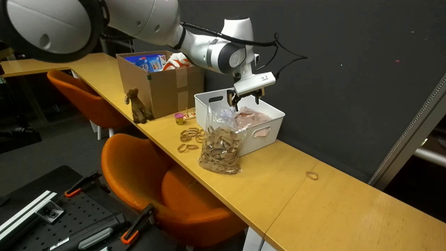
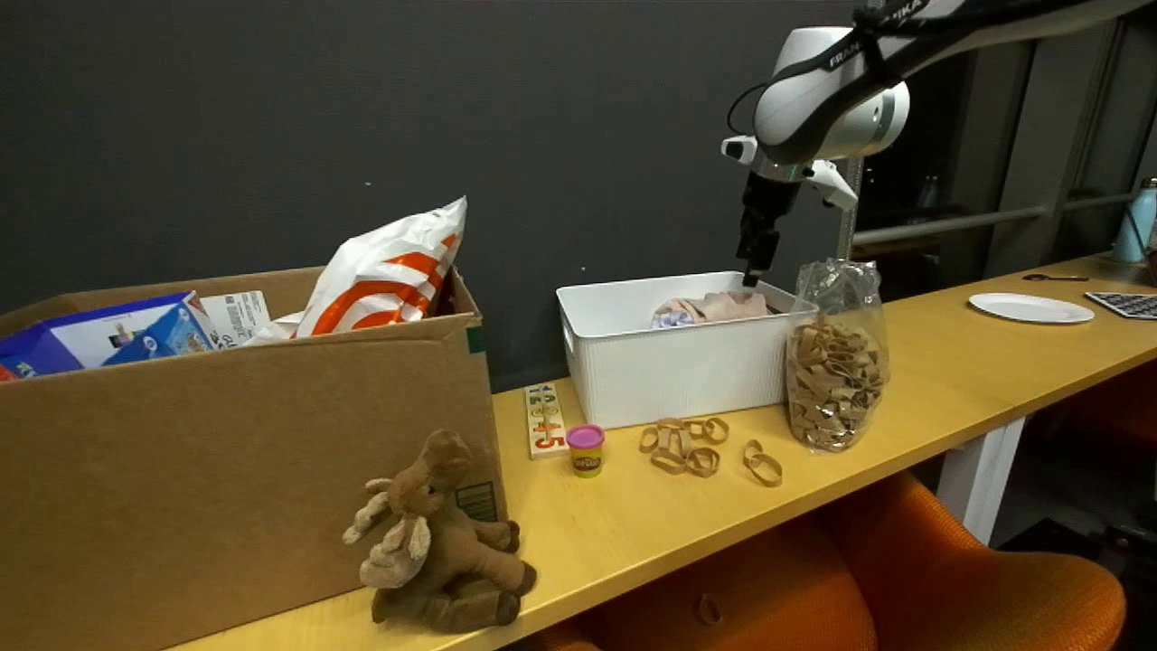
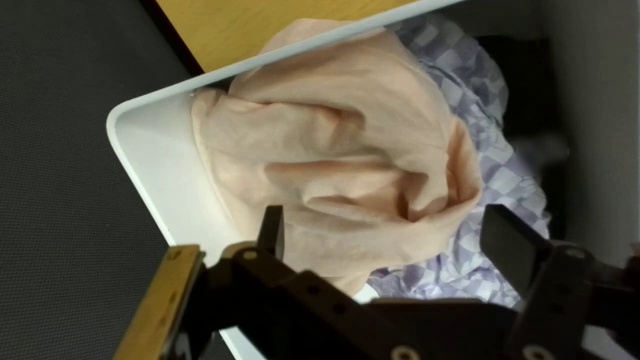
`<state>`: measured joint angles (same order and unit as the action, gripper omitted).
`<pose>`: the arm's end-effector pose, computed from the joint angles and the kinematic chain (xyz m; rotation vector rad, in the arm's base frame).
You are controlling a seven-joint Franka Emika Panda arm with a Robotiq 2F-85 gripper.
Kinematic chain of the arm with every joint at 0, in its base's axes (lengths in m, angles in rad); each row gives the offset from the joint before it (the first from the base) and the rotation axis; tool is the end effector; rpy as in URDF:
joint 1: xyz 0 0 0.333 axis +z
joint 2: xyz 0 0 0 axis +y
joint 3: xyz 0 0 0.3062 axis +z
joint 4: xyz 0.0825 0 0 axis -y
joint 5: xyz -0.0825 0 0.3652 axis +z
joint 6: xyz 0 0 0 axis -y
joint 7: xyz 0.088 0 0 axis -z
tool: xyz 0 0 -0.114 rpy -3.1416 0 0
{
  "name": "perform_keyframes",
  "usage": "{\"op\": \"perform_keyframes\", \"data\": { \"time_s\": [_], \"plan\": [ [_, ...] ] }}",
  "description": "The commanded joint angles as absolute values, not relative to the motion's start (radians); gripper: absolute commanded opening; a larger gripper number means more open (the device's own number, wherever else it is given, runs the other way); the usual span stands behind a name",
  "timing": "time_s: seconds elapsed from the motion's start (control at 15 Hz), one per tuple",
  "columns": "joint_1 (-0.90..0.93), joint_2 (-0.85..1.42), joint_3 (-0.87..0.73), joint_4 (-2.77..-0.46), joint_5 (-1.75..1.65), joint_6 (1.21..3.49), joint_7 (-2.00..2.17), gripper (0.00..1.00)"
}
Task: Put the peach and purple clothing on the backrest of the chair on the right.
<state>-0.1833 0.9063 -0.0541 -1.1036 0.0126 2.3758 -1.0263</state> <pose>0.7620 -0.1689 0.3019 2.6418 1.1326 0.4065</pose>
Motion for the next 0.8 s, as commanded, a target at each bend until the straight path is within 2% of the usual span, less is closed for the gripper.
{"op": "perform_keyframes", "data": {
  "time_s": [0.0,0.07,0.13,0.27,0.47,0.73],
  "plan": [
    [-0.193,1.006,-0.021,-1.021,-0.019,2.45,-0.986,1.0],
    [-0.191,1.02,-0.018,-1.015,-0.023,2.463,-0.98,1.0],
    [-0.191,1.028,-0.016,-1.012,-0.028,2.47,-0.979,0.75],
    [-0.192,1.029,-0.008,-1.016,-0.031,2.476,-0.976,0.66],
    [-0.194,1.016,-0.011,-1.023,-0.034,2.468,-0.944,0.4],
    [-0.213,1.018,-0.014,-1.01,-0.027,2.453,-0.887,0.12]
  ]
}}
